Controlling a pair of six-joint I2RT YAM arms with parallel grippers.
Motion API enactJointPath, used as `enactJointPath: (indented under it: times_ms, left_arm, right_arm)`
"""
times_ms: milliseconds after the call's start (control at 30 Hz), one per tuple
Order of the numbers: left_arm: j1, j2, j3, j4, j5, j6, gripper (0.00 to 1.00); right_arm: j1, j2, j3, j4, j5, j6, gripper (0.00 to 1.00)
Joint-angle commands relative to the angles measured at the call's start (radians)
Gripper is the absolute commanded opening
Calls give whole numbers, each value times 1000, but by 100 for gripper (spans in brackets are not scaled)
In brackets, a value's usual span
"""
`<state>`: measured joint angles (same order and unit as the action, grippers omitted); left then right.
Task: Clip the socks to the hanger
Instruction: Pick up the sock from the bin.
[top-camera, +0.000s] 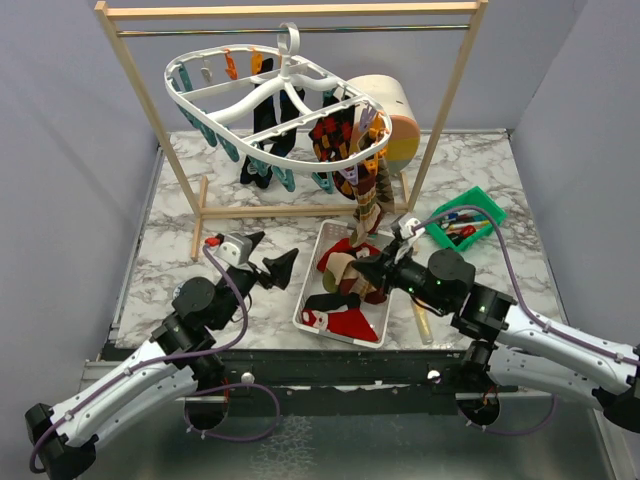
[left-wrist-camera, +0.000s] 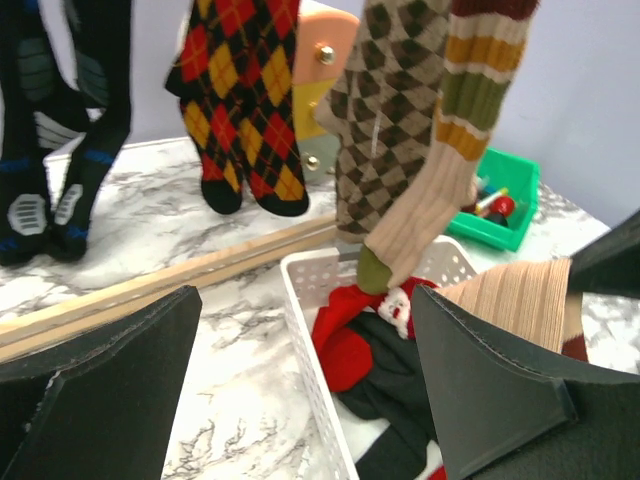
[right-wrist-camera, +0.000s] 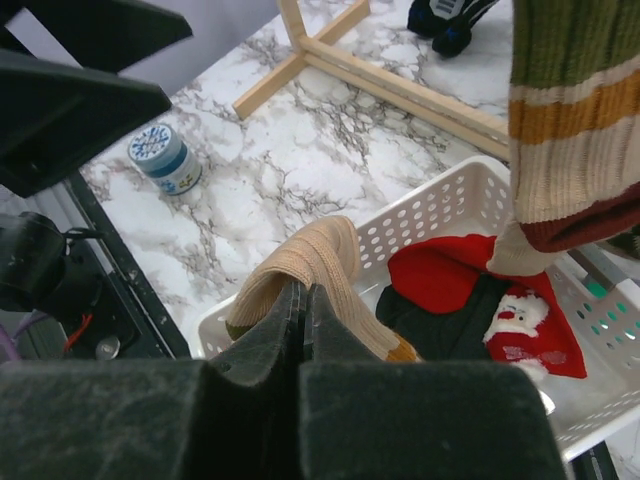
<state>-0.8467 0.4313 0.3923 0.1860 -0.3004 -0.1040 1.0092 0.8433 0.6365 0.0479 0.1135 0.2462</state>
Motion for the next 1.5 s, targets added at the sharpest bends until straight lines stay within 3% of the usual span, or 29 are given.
enactJointPath:
  times_ms: [0,100,367,767,1033,1467]
  left_arm:
    - [-6,50,12,49,208,9,87]
    - [-6,104,21,94,360,5,87]
    - [-6,271,100,123,579,-7,87]
    - [-6,368,135,179,724,-41,87]
    - [-6,455,171,184,711,-56,81]
    - [-6,483,179,184,670,-34,54]
  right_arm:
    - [8,-72,-18,-46,37,33,0]
    - [8,-104,-23,-46,38,40,0]
    - [8,-120,-38,-20,22,48,0]
    - [7,-109,-42,24,-4,47,0]
    - [8,-100,-23,30,-52,32,0]
    - [7,-85,7,49,-106,19,0]
